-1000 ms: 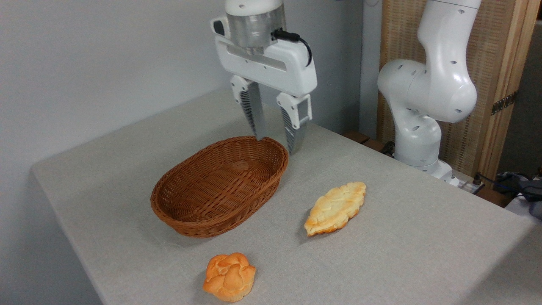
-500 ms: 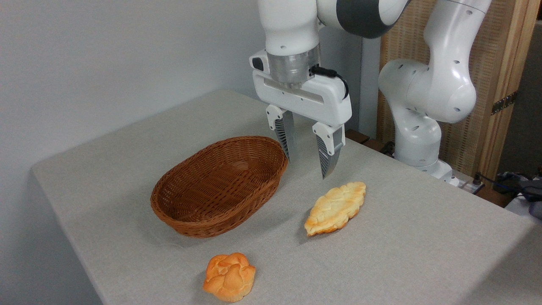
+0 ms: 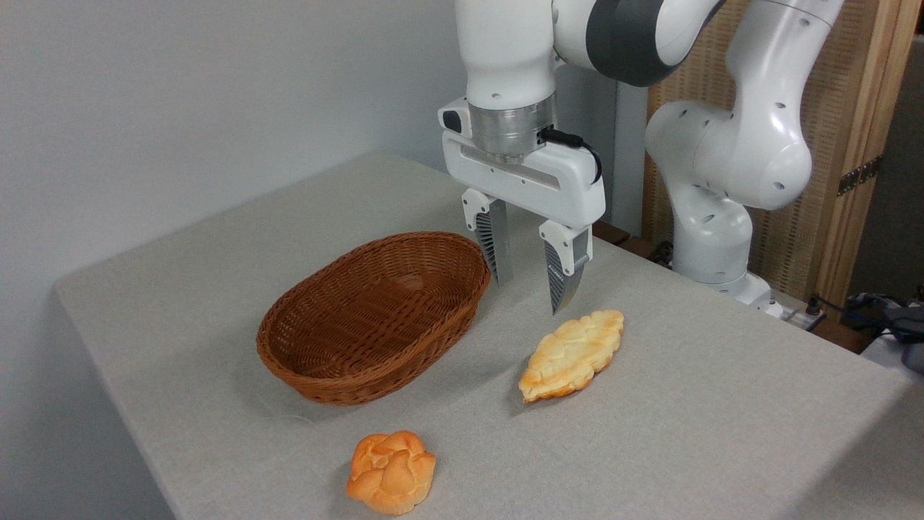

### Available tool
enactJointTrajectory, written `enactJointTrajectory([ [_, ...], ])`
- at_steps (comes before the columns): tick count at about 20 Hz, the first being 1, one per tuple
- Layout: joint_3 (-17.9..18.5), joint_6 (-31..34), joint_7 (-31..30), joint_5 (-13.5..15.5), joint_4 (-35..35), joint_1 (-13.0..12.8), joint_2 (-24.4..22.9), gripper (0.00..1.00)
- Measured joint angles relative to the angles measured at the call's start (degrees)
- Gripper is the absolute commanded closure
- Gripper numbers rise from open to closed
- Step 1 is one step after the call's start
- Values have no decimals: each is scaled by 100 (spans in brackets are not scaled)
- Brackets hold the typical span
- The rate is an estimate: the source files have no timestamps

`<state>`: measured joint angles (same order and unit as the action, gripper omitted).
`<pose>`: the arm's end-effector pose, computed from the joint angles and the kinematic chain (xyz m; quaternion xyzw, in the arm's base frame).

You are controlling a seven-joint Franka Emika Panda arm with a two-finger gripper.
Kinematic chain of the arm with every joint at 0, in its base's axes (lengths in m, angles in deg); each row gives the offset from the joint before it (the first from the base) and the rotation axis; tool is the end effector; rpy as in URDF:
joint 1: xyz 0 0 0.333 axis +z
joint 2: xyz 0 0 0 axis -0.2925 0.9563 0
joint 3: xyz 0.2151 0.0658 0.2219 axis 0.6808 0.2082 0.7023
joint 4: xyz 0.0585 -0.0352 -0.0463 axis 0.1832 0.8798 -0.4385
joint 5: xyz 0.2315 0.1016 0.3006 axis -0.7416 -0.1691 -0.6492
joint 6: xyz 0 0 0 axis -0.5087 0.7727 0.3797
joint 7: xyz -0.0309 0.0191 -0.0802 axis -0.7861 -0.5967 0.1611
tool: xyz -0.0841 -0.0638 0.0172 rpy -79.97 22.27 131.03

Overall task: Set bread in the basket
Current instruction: 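Move the open gripper over the long golden bread loaf, then lower the gripper onto the loaf and close the fingers on it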

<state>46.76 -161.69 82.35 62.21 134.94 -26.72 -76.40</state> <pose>0.3833 0.0012 0.4863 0.9371 -0.3482 -0.0141 0.0199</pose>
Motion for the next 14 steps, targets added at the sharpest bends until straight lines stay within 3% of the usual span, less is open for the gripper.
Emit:
enactJointTrajectory([
  [7,23,-30,210,-17,432,18,-185,0],
  [10,97,-424,235,-25,570,25,-212,0],
  [14,162,-624,263,-632,741,26,-212,0],
])
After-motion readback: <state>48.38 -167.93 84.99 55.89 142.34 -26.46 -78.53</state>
